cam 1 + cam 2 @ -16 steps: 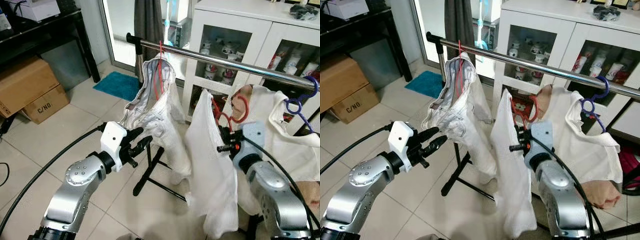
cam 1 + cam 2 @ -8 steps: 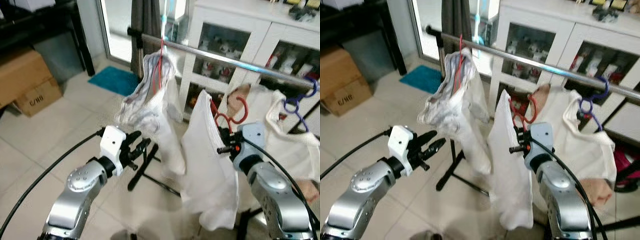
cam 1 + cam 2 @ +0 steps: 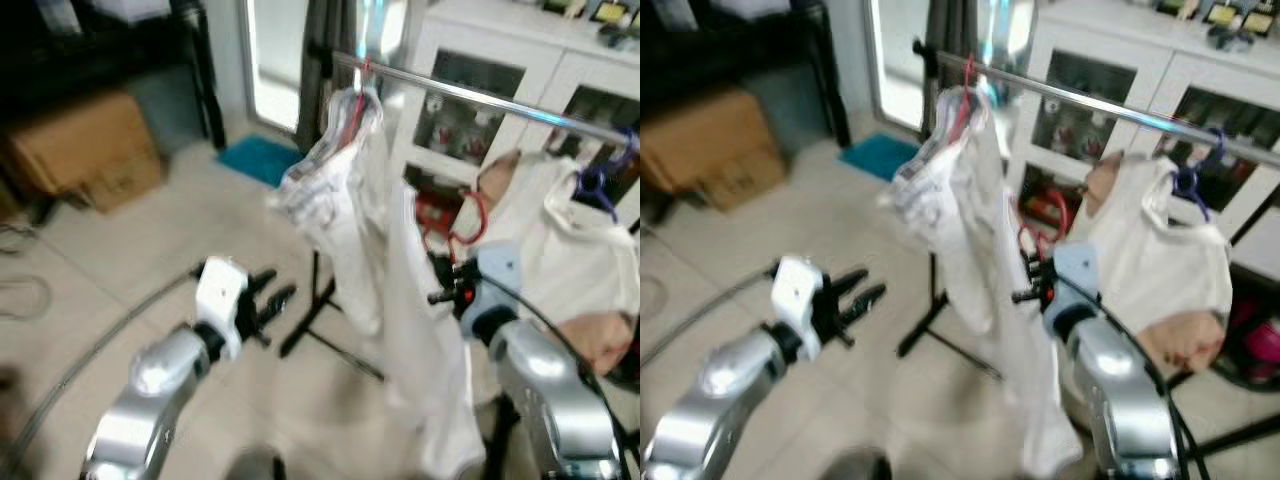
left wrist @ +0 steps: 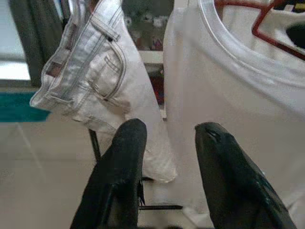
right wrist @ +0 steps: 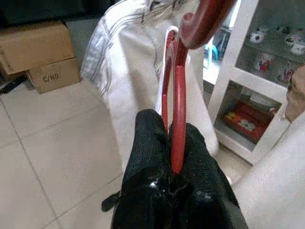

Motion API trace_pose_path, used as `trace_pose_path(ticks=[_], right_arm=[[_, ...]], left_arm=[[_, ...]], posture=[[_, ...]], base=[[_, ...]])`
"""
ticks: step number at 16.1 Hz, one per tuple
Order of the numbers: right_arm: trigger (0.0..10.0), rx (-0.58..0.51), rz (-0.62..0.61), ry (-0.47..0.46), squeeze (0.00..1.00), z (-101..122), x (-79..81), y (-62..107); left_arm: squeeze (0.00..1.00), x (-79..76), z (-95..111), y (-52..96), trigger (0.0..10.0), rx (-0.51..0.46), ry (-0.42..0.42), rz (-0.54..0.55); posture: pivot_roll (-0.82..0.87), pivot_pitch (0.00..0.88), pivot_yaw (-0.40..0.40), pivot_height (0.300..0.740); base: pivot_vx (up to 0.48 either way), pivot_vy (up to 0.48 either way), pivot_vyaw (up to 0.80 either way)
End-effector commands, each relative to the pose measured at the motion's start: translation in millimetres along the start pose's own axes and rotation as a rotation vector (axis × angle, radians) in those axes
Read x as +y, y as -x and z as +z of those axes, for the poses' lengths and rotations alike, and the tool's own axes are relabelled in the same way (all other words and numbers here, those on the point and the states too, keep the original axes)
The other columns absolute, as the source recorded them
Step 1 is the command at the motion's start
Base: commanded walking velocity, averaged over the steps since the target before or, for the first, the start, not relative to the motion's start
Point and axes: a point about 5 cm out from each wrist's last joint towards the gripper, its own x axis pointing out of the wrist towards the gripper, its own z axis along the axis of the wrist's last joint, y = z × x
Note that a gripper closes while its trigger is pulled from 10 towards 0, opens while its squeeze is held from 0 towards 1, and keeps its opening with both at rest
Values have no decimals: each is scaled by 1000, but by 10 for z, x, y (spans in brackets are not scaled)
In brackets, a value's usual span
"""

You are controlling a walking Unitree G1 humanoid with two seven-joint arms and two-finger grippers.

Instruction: Hang hanger

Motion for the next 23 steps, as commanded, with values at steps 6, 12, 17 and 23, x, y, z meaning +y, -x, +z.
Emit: trace_pose_path(ticks=[6, 12, 17, 23], right_arm=[[0, -85, 154, -15, 0, 191, 163, 0], [0, -149, 378, 58, 0, 398, 454, 8], [0, -185, 446, 75, 0, 449, 522, 53], [0, -227, 512, 70, 0, 507, 575, 95]], left_arm=[[0, 36, 55, -44, 10000, 4, -45, -14], [953, 115, 351, -403, 10000, -99, -21, -39], [0, 156, 517, -674, 10000, -137, 6, -24], [0, 234, 534, -776, 0, -147, 37, 16]], posture=[[-82, 0, -22, 740], [-89, 0, -1, 740], [-100, 0, 9, 740], [-100, 0, 7, 740]], base=[[-192, 0, 0], [0, 0, 0], [0, 0, 0], [0, 0, 0]])
